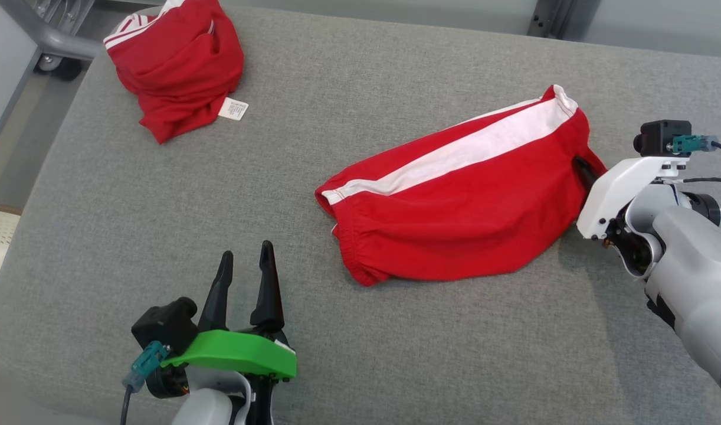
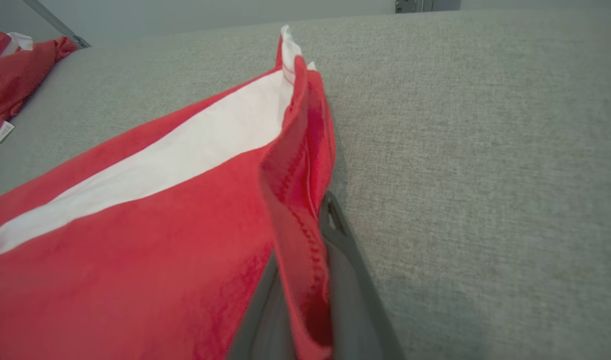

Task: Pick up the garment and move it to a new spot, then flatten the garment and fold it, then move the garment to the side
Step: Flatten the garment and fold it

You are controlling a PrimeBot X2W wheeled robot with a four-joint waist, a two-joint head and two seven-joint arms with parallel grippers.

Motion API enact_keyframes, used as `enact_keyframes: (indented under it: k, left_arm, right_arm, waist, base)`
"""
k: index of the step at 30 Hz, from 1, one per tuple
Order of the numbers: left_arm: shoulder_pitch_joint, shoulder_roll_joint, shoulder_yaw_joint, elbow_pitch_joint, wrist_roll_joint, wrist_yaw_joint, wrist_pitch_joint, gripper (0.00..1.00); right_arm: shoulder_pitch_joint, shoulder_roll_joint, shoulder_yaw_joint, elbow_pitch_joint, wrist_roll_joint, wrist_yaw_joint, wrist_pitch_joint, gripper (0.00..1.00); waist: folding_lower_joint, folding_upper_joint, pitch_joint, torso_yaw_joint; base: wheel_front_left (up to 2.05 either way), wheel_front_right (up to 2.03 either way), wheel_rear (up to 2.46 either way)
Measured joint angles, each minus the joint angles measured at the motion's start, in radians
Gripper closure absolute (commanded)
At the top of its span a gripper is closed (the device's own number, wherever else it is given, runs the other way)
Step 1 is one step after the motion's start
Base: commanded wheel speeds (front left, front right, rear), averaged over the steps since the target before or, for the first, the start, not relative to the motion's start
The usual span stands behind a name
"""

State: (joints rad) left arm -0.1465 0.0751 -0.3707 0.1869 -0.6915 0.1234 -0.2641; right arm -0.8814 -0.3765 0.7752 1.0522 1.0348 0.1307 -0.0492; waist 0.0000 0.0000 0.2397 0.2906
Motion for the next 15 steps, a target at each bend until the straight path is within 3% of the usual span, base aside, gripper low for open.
enact_keyframes:
  k: [15]
  left_arm:
    - [0.038,0.03,-0.009,-0.026,0.003,0.01,0.026,0.0]
  right_arm:
    - [0.241,-0.053,-0.074,-0.197,0.159,0.0,-0.185,1.0]
  waist:
    - [0.0,0.0,-0.05,-0.136]
  base:
    - [0.0,0.0,0.0]
